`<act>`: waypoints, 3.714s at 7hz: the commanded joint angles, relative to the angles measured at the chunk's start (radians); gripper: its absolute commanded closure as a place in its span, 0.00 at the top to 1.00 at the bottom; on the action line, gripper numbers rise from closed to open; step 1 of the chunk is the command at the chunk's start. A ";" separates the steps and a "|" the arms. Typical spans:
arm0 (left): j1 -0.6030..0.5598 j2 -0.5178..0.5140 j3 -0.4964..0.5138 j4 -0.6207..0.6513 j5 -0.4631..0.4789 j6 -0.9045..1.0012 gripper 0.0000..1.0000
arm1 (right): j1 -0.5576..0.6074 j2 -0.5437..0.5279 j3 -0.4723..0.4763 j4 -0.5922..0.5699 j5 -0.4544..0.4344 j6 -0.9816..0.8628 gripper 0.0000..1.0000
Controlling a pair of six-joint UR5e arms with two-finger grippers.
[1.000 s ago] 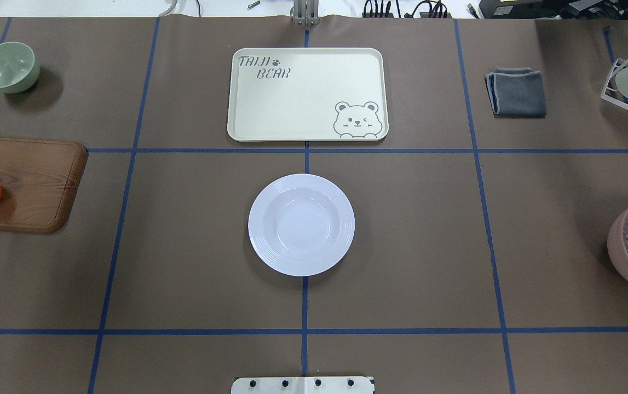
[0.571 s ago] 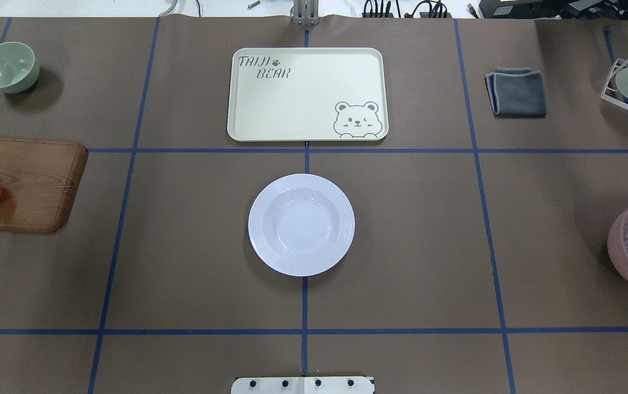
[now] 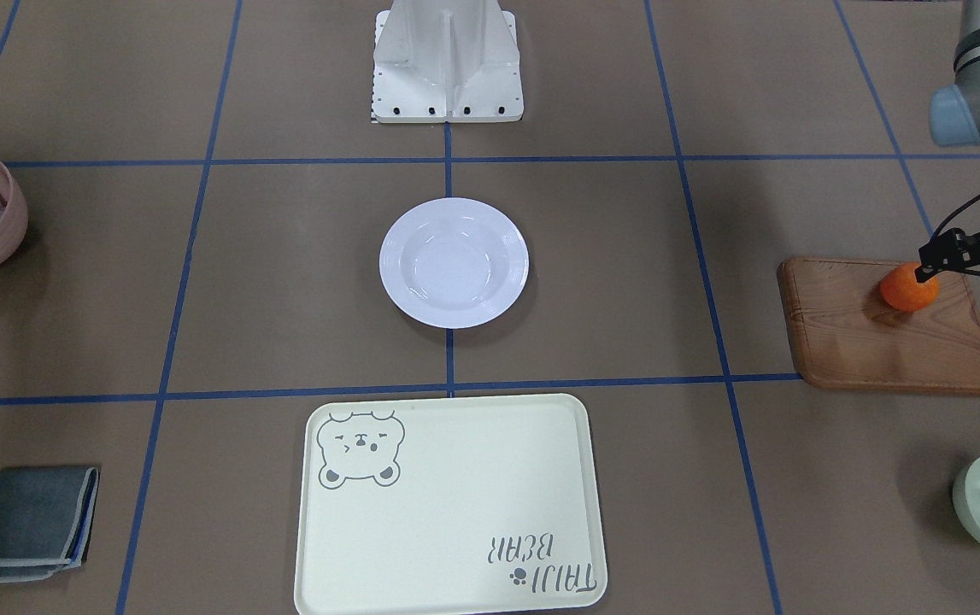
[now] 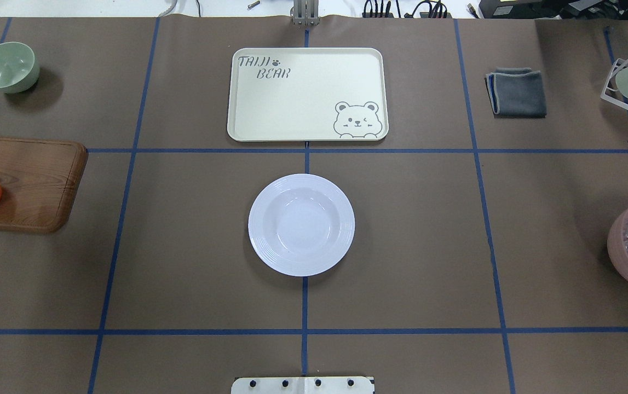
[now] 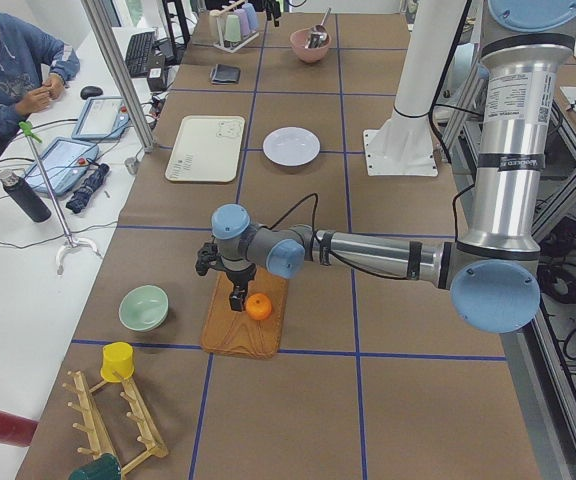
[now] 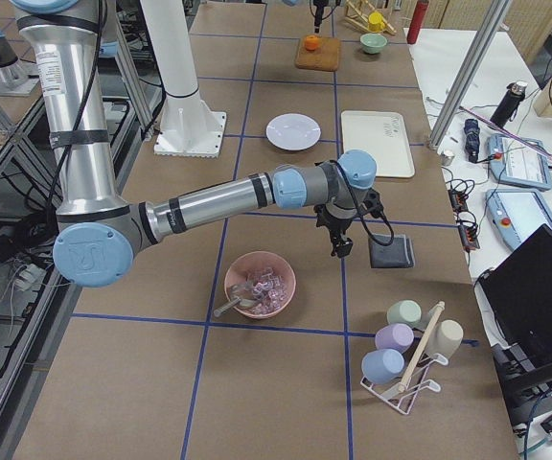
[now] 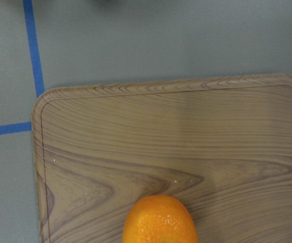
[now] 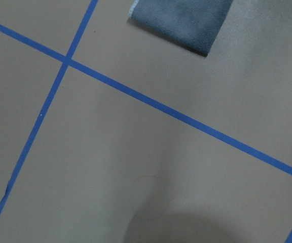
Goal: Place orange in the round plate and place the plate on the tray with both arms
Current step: 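Lower the left gripper onto the orange on the wooden tray and grasp it, then carry the orange with the left gripper over the white plate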
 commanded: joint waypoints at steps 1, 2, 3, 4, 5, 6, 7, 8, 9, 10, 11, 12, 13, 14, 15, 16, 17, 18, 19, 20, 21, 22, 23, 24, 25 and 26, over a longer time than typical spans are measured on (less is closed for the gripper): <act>0.036 -0.019 0.075 -0.050 0.016 -0.021 0.98 | -0.014 0.000 -0.002 -0.001 0.005 0.003 1.00; 0.044 -0.023 0.089 -0.067 0.016 -0.030 0.98 | -0.017 0.001 -0.007 -0.001 0.005 0.001 1.00; 0.044 -0.023 0.092 -0.067 0.016 -0.032 0.98 | -0.020 0.001 -0.008 -0.001 0.004 0.001 1.00; 0.045 -0.023 0.092 -0.067 0.010 -0.049 0.98 | -0.027 0.006 -0.031 0.008 0.004 0.001 1.00; 0.056 -0.023 0.103 -0.067 0.012 -0.049 0.98 | -0.029 0.008 -0.033 0.029 0.005 0.012 1.00; 0.056 -0.021 0.108 -0.067 0.006 -0.050 0.98 | -0.029 0.012 -0.024 0.031 0.007 0.052 1.00; 0.056 -0.021 0.111 -0.068 0.004 -0.055 0.98 | -0.029 0.014 -0.017 0.033 0.031 0.081 1.00; 0.058 -0.021 0.111 -0.068 0.004 -0.069 0.98 | -0.029 0.014 -0.016 0.033 0.033 0.081 1.00; 0.070 -0.021 0.111 -0.070 0.004 -0.075 0.98 | -0.029 0.015 -0.007 0.034 0.033 0.083 1.00; 0.071 -0.021 0.111 -0.068 0.004 -0.076 0.98 | -0.028 0.015 0.004 0.033 0.034 0.083 1.00; 0.073 -0.021 0.111 -0.068 0.004 -0.076 0.98 | -0.028 0.015 0.003 0.033 0.034 0.084 1.00; 0.073 -0.021 0.112 -0.067 0.004 -0.076 0.98 | -0.028 0.015 0.001 0.033 0.034 0.083 1.00; 0.076 -0.021 0.111 -0.068 0.002 -0.076 0.98 | -0.028 0.015 0.004 0.033 0.034 0.083 1.00; 0.085 -0.020 0.112 -0.067 0.004 -0.076 0.84 | -0.028 0.015 0.004 0.033 0.034 0.083 1.00; 0.090 -0.020 0.112 -0.068 0.005 -0.076 0.37 | -0.028 0.018 0.004 0.033 0.034 0.083 1.00; 0.088 -0.020 0.096 -0.068 0.002 -0.078 0.00 | -0.028 0.021 0.004 0.033 0.034 0.084 1.00; 0.090 -0.029 0.039 -0.044 -0.077 -0.098 0.00 | -0.028 0.027 0.003 0.033 0.034 0.084 1.00; 0.090 -0.067 0.002 -0.030 -0.152 -0.219 0.00 | -0.028 0.028 0.003 0.033 0.034 0.084 1.00; 0.094 -0.120 -0.025 -0.030 -0.162 -0.366 0.00 | -0.028 0.029 0.000 0.033 0.033 0.084 1.00; 0.172 -0.189 -0.065 -0.030 -0.159 -0.552 0.00 | -0.028 0.029 0.007 0.033 0.034 0.086 1.00; 0.274 -0.299 -0.090 -0.030 -0.153 -0.804 0.00 | -0.029 0.031 0.010 0.034 0.034 0.128 1.00; 0.385 -0.429 -0.078 -0.028 -0.134 -0.990 0.00 | -0.029 0.055 0.001 0.033 0.033 0.150 1.00; 0.459 -0.567 -0.037 0.002 -0.029 -1.115 0.00 | -0.029 0.057 -0.003 0.033 0.033 0.150 1.00; 0.508 -0.667 0.000 0.080 0.002 -1.126 0.00 | -0.031 0.064 -0.005 0.033 0.033 0.155 1.00; 0.547 -0.760 0.058 0.093 0.081 -1.127 0.00 | -0.037 0.064 -0.002 0.033 0.033 0.170 1.00; 0.620 -0.773 0.086 0.093 0.160 -1.138 0.00 | -0.037 0.069 -0.002 0.033 0.033 0.172 1.00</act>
